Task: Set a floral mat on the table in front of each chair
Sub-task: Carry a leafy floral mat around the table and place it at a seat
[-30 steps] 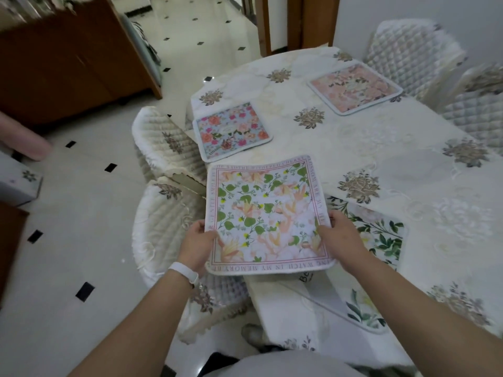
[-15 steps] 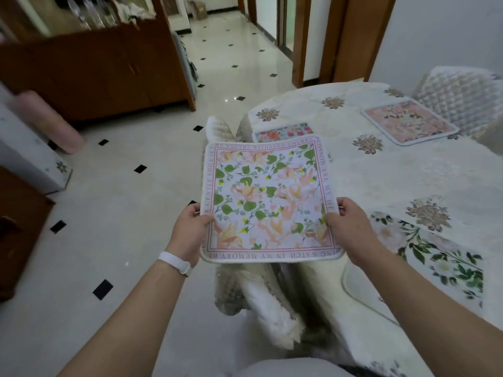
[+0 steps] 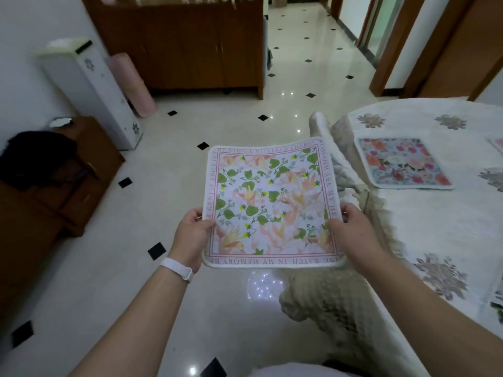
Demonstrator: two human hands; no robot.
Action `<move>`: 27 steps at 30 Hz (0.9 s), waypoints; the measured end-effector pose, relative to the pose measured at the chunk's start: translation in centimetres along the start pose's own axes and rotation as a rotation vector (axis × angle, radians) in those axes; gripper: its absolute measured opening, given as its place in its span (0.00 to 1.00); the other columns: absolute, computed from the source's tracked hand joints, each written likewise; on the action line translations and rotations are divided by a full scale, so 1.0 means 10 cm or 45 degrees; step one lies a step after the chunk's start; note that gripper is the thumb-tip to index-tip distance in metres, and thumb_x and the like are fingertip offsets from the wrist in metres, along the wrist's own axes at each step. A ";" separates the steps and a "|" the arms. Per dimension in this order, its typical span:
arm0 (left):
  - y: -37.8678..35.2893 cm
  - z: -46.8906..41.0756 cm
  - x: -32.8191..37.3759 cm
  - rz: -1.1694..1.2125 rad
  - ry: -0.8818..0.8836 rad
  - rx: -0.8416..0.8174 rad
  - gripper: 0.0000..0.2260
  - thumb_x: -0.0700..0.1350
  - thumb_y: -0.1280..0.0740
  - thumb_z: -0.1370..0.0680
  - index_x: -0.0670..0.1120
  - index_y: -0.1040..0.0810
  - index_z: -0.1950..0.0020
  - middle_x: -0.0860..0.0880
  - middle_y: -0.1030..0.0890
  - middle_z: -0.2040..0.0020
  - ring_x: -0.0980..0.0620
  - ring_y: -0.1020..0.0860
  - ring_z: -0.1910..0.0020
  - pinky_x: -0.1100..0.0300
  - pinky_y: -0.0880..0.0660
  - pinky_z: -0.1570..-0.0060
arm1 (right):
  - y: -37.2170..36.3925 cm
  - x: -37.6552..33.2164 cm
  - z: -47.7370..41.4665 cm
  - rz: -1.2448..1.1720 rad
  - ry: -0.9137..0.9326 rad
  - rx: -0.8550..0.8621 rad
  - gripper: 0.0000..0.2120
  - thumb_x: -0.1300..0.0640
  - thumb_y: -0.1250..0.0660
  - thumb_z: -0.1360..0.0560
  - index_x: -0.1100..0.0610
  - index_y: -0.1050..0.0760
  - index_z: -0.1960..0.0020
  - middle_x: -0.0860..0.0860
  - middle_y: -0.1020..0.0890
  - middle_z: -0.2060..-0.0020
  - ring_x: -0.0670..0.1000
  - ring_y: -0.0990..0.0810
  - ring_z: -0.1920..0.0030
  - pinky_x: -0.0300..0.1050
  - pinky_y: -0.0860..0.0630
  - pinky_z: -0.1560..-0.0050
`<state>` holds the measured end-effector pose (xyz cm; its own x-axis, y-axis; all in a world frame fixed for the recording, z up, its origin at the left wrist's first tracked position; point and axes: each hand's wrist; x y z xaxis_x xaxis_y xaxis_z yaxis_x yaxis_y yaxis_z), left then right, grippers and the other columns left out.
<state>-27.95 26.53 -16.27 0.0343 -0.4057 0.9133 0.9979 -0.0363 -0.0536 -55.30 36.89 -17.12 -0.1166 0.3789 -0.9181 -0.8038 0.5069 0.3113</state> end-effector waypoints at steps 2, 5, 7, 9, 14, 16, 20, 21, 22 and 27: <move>0.18 -0.11 0.03 0.033 0.001 0.041 0.09 0.30 0.40 0.23 0.41 0.25 0.49 0.40 0.17 0.52 0.45 0.17 0.61 0.55 0.21 0.70 | -0.21 -0.11 -0.08 0.048 0.033 -0.043 0.11 0.64 0.37 0.25 0.48 0.26 0.52 0.47 0.17 0.54 0.49 0.17 0.58 0.48 0.18 0.62; 0.36 -0.28 0.08 0.054 -0.008 0.085 0.09 0.30 0.40 0.24 0.42 0.25 0.50 0.38 0.17 0.51 0.44 0.18 0.62 0.52 0.21 0.66 | -0.46 -0.25 -0.25 0.100 0.079 -0.075 0.10 0.64 0.37 0.24 0.50 0.25 0.50 0.44 0.18 0.55 0.43 0.18 0.60 0.37 0.22 0.67; 0.40 -0.39 0.13 0.109 0.001 0.104 0.08 0.29 0.41 0.23 0.40 0.26 0.50 0.39 0.17 0.56 0.46 0.18 0.65 0.54 0.21 0.70 | -0.60 -0.32 -0.41 0.114 0.095 -0.089 0.10 0.65 0.37 0.24 0.52 0.25 0.49 0.43 0.18 0.56 0.39 0.20 0.61 0.29 0.27 0.72; 0.43 -0.54 0.18 0.156 0.008 0.130 0.07 0.29 0.41 0.22 0.39 0.27 0.50 0.40 0.19 0.62 0.47 0.19 0.70 0.56 0.22 0.74 | -0.75 -0.35 -0.61 0.124 0.091 -0.110 0.10 0.65 0.37 0.25 0.53 0.25 0.48 0.45 0.17 0.55 0.41 0.18 0.60 0.33 0.25 0.70; 0.49 -1.22 0.26 0.102 0.029 0.223 0.07 0.31 0.40 0.22 0.40 0.26 0.48 0.43 0.16 0.64 0.43 0.18 0.65 0.52 0.19 0.69 | -1.18 -0.38 -1.26 0.168 0.029 -0.194 0.10 0.63 0.36 0.26 0.50 0.24 0.49 0.46 0.16 0.52 0.49 0.16 0.54 0.53 0.18 0.52; 0.44 -1.56 0.32 0.097 0.050 0.245 0.07 0.31 0.40 0.22 0.40 0.26 0.48 0.41 0.17 0.62 0.42 0.19 0.64 0.53 0.20 0.70 | -1.35 -0.41 -1.59 0.168 0.030 -0.221 0.11 0.63 0.37 0.26 0.51 0.24 0.48 0.46 0.16 0.52 0.49 0.16 0.54 0.52 0.18 0.53; 0.21 -2.23 0.57 0.107 0.091 0.279 0.07 0.30 0.40 0.22 0.40 0.26 0.51 0.39 0.19 0.65 0.43 0.19 0.69 0.48 0.20 0.72 | -1.65 -0.56 -2.28 0.205 0.010 -0.246 0.10 0.64 0.38 0.26 0.52 0.26 0.49 0.42 0.19 0.57 0.45 0.18 0.57 0.40 0.24 0.64; 0.14 -2.39 0.66 0.107 0.105 0.282 0.07 0.30 0.40 0.22 0.39 0.27 0.52 0.39 0.19 0.66 0.44 0.19 0.70 0.47 0.20 0.73 | -1.71 -0.63 -2.45 0.230 0.010 -0.260 0.10 0.63 0.38 0.26 0.51 0.27 0.49 0.41 0.20 0.58 0.46 0.19 0.57 0.41 0.24 0.63; 0.08 -2.54 0.74 0.106 0.121 0.281 0.06 0.30 0.41 0.22 0.39 0.27 0.52 0.39 0.20 0.67 0.45 0.19 0.72 0.47 0.21 0.73 | -1.76 -0.70 -2.61 0.249 0.005 -0.269 0.10 0.63 0.38 0.26 0.50 0.27 0.49 0.42 0.20 0.58 0.47 0.19 0.56 0.45 0.23 0.60; -0.19 -3.28 1.18 0.068 0.103 0.296 0.05 0.32 0.39 0.22 0.40 0.26 0.50 0.35 0.19 0.58 0.44 0.18 0.68 0.42 0.19 0.67 | -1.85 -1.13 -3.41 0.217 0.005 -0.279 0.10 0.62 0.38 0.25 0.51 0.27 0.48 0.46 0.18 0.55 0.50 0.18 0.55 0.52 0.20 0.53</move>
<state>-31.26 -8.19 -18.61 0.0924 -0.4732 0.8761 0.9809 0.1945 0.0016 -58.99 -3.14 -20.85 -0.2630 0.4413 -0.8580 -0.8795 0.2560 0.4013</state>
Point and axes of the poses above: each hand's wrist, its own z-axis away from the middle knuckle, its own y-axis out of the back of the hand, x = y × z
